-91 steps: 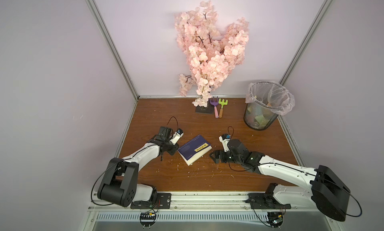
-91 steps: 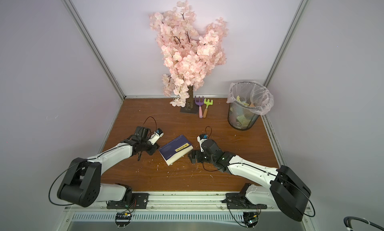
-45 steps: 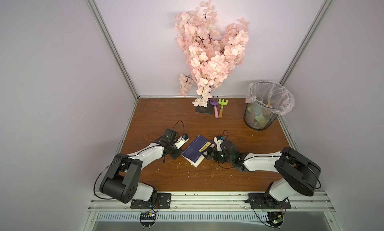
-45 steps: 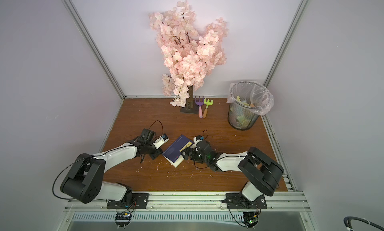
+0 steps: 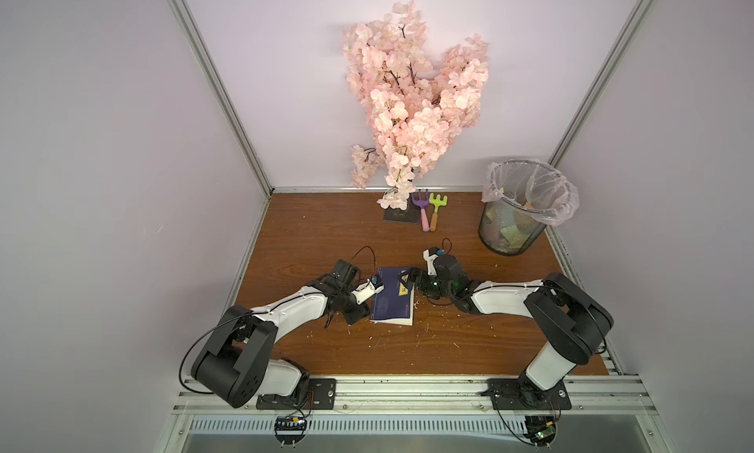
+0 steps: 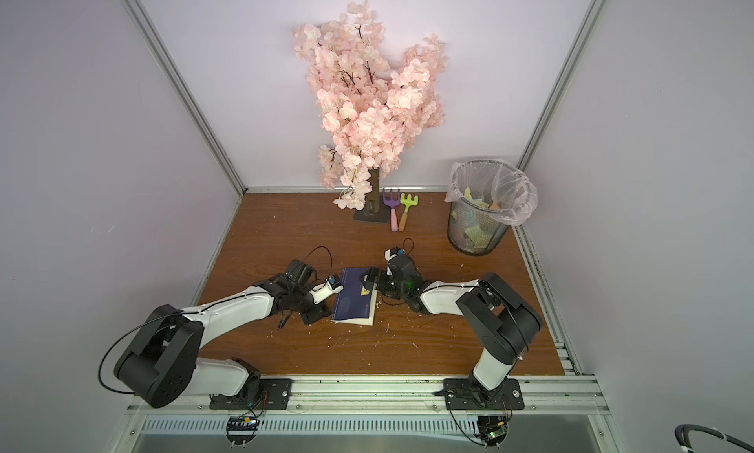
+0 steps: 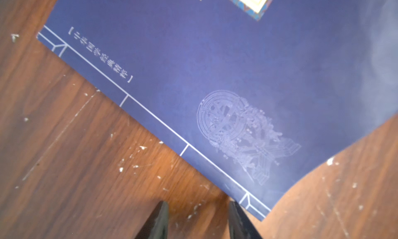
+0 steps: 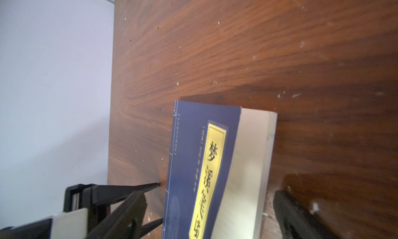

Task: Peel off the used sticky note
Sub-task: Adjust the book at the center of the board.

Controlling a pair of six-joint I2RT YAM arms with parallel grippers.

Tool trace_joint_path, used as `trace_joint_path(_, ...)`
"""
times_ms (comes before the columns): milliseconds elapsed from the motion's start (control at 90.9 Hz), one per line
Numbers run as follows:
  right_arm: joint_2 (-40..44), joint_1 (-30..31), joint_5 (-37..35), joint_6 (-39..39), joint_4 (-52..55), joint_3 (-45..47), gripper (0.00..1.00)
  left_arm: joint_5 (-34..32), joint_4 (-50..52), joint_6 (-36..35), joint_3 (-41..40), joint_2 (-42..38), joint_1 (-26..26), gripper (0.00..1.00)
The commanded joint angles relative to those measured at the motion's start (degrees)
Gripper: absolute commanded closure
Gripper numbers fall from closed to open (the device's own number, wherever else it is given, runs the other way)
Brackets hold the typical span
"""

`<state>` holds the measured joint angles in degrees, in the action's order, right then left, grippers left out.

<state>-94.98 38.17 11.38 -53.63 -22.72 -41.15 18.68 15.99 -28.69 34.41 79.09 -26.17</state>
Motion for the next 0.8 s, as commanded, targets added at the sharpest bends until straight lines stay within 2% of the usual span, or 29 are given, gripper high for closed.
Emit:
trace_joint_path(0,7.13,-2.61,-2.97,7.58,9.69,-1.02,0.06,1.9,0.38,2.33,3.04,-2.91,1.21,0.51)
trace_joint_path(77,13.47,-4.44,-6.7,13.19,14.93,-0.93,0.04,3.4,-1.87,5.32,4.28,-5.39,6.16,0.43)
trace_joint_path(154,20.13,-5.2,-13.16,21.29,19.39,-1.2,0.03,5.59,-7.98,10.6,4.01,-7.85,13.53,0.34)
trace_joint_path(209,24.07,-5.81,-18.38,27.31,21.2,-1.26,0.03,6.14,-14.42,15.35,2.51,-9.3,18.62,0.22)
trace_joint_path(275,27.72,-6.51,-24.18,34.0,20.54,-0.4,0.03,4.53,-23.55,19.2,-0.22,-10.75,22.17,0.0)
trace_joint_path(385,31.3,-7.83,-33.61,42.47,12.6,4.42,0.01,-6.85,-44.4,24.23,-9.77,-13.88,22.65,0.01)
trace_joint_path(528,31.27,-13.3,-38.67,43.26,6.54,7.98,0.01,-9.88,-69.88,24.06,-22.6,-12.89,22.8,0.01)
trace_joint_path(660,31.68,-16.15,-40.88,49.36,-1.94,12.84,0.01,-14.26,-75.41,23.31,-22.87,-5.01,22.79,0.01)
trace_joint_path(737,31.63,-18.13,-41.02,51.22,-5.31,14.89,0.01,-14.63,-87.9,23.47,-27.2,-0.49,22.99,0.01)
trace_joint_path(792,31.47,-20.22,-39.98,52.69,-9.83,17.19,0.01,-14.51,-93.25,23.61,-28.04,2.39,23.03,0.01)
